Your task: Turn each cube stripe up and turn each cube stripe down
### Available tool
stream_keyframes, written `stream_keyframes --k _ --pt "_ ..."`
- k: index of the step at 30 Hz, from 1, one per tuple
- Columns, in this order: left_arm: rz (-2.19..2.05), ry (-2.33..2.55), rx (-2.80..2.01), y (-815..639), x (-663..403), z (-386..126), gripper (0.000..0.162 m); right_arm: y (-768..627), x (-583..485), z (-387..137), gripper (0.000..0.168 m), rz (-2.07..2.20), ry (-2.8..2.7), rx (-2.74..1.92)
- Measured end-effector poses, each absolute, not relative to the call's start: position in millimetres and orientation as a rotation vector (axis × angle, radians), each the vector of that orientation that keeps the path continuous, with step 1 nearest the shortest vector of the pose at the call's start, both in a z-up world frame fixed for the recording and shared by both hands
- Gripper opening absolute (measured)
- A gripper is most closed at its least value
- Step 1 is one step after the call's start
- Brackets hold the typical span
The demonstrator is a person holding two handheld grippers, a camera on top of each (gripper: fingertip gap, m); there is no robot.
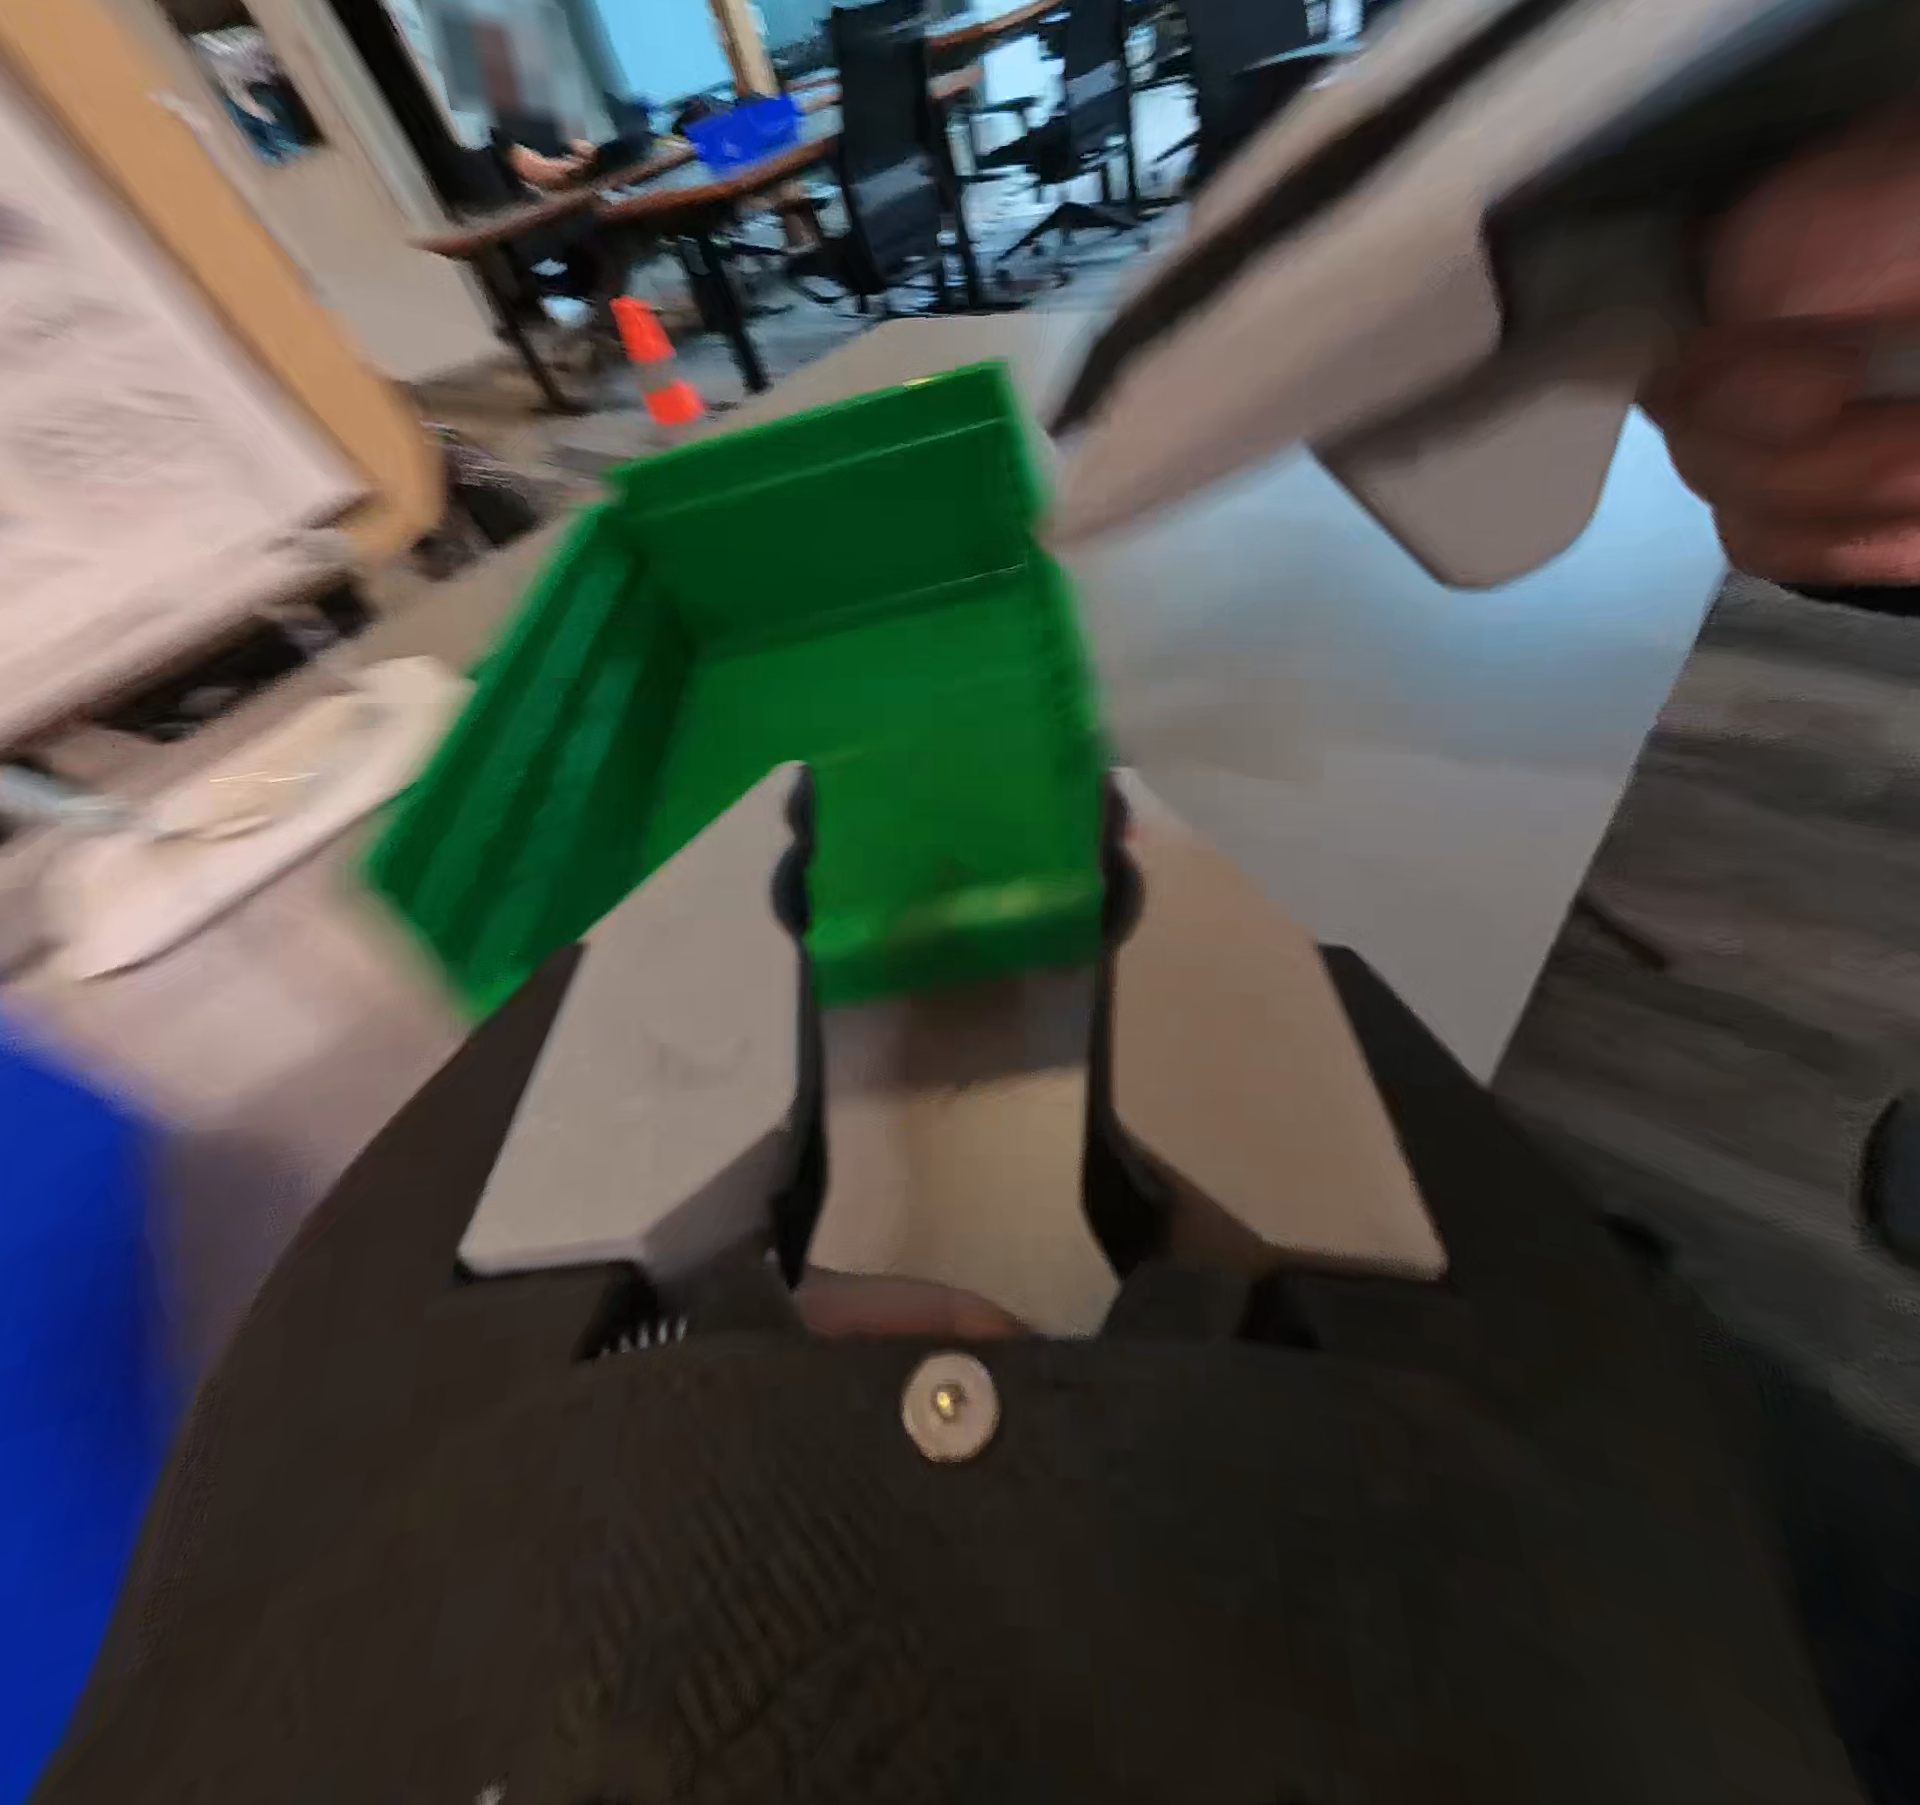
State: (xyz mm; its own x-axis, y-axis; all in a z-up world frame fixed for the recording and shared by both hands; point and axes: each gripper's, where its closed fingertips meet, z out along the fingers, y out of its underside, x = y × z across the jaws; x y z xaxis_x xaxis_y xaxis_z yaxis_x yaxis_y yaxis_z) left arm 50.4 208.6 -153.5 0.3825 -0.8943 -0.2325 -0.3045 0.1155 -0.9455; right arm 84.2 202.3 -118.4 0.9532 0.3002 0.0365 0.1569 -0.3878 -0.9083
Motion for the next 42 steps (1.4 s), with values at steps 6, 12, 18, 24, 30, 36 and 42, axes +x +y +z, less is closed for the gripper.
stream_keyframes --k 6,12,18,24,30,36,42 --pt "-0.388 1.091 -1.572 268.0 -98.7 -158.7 0.062 231.8 9.5 -178.2 0.045 0.051 -0.504 -2.111" --pt "-0.277 1.037 -1.743 315.6 -165.3 -207.1 0.063 261.3 47.6 -228.5 0.023 -0.486 -0.516 -2.227" --pt "-0.128 1.097 -1.712 332.2 -146.9 -229.2 0.058 234.9 155.0 -237.7 0.05 -0.504 -0.227 -2.408" --pt "-0.044 0.999 -1.672 355.2 -139.3 -220.6 0.029 218.9 180.4 -218.5 0.048 -0.069 -0.014 -2.345" --pt "0.005 0.836 -1.743 375.0 -175.6 -217.5 0.005 260.4 102.7 -198.8 0.054 -0.026 -0.187 -2.13" --pt "-0.114 0.691 -1.822 379.5 -221.0 -218.0 0.003 291.7 121.9 -216.3 0.037 -0.266 -0.152 -2.11" --pt "-0.014 0.626 -1.827 381.0 -242.1 -217.7 0.003 260.3 191.8 -220.2 0.004 -0.447 -0.037 -2.234"
